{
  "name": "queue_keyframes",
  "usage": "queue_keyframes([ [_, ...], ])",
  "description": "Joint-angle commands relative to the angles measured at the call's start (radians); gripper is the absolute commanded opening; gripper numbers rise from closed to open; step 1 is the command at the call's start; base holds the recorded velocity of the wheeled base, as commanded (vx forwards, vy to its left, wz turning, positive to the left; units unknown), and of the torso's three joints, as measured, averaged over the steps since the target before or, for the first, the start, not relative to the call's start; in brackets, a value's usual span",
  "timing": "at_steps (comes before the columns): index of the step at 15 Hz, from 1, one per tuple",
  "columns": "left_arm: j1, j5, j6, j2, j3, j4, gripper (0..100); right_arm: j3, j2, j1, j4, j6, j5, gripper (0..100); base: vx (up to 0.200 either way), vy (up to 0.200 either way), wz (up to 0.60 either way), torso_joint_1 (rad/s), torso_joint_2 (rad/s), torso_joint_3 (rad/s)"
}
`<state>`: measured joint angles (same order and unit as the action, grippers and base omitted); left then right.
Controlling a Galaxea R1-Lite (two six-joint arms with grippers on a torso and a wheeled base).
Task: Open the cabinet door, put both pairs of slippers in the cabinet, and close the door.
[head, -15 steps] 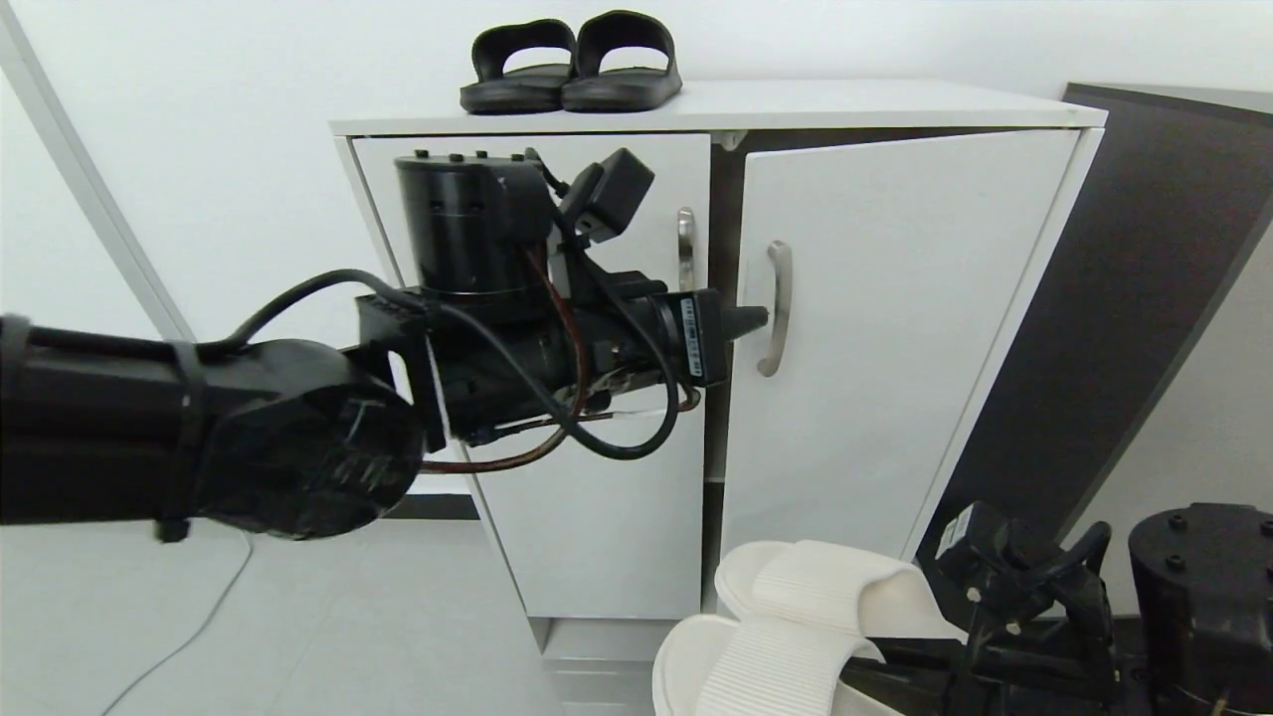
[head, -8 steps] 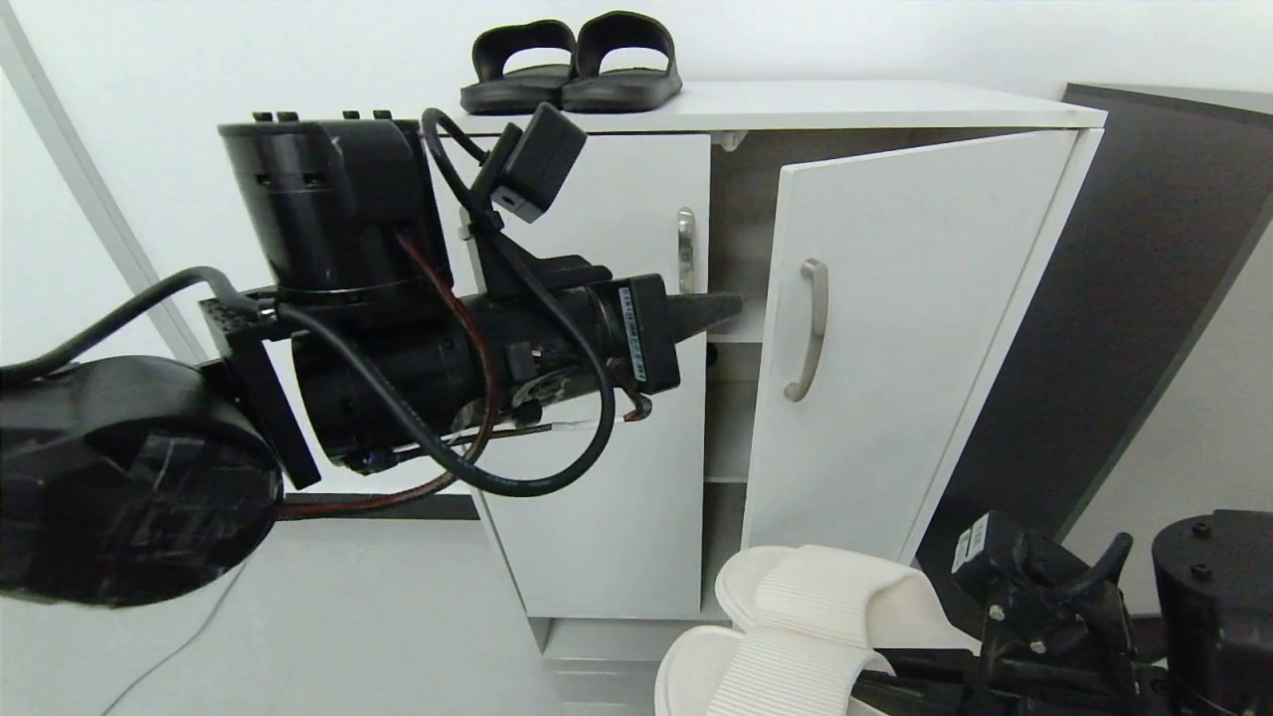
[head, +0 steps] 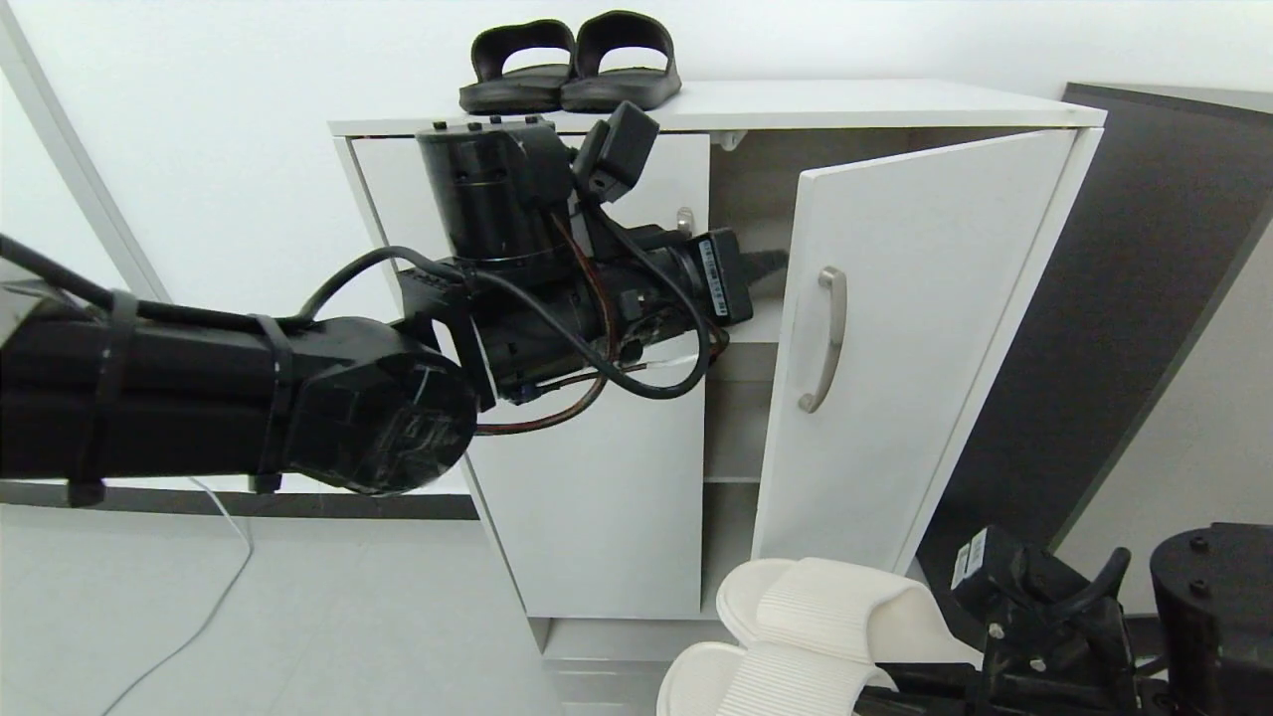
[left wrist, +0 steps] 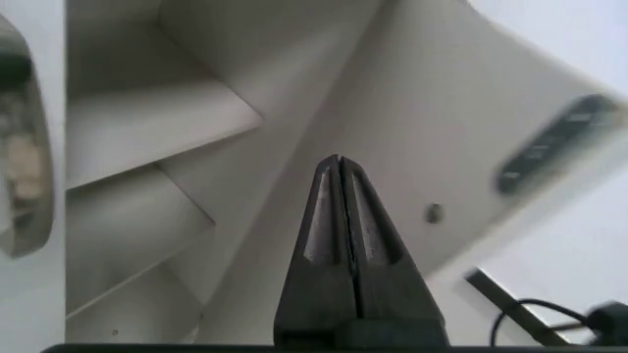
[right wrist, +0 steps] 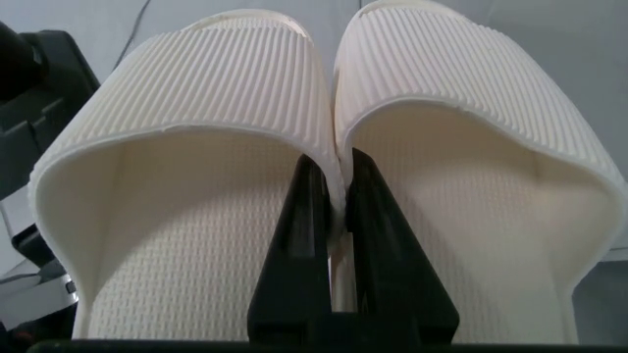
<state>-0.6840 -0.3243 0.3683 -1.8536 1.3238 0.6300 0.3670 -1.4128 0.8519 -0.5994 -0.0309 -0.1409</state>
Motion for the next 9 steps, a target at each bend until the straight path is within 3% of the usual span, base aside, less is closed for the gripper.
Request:
queue_keyframes([
  [1,0.000,0.001,0.003,-0.044,0.020,-0.001,0,-0.010,-0.006,0.015,0.000,0.000,0.000,0,-0.200,0.000,0.00,0.002,-0.01,0.007],
  [5,-0.017,0.036,-0.008,-0.030,-0.017,0.007,0,-0.034,-0.006,0.052,0.000,0.000,0.000,0,-0.200,0.000,0.00,0.006,0.00,0.004],
  [9,-0.111,0.033,-0.008,0.027,-0.133,0.082,0,-0.046,-0.011,0.078,-0.002,0.000,-0.002,0,-0.200,0.000,0.00,-0.001,0.00,0.006],
])
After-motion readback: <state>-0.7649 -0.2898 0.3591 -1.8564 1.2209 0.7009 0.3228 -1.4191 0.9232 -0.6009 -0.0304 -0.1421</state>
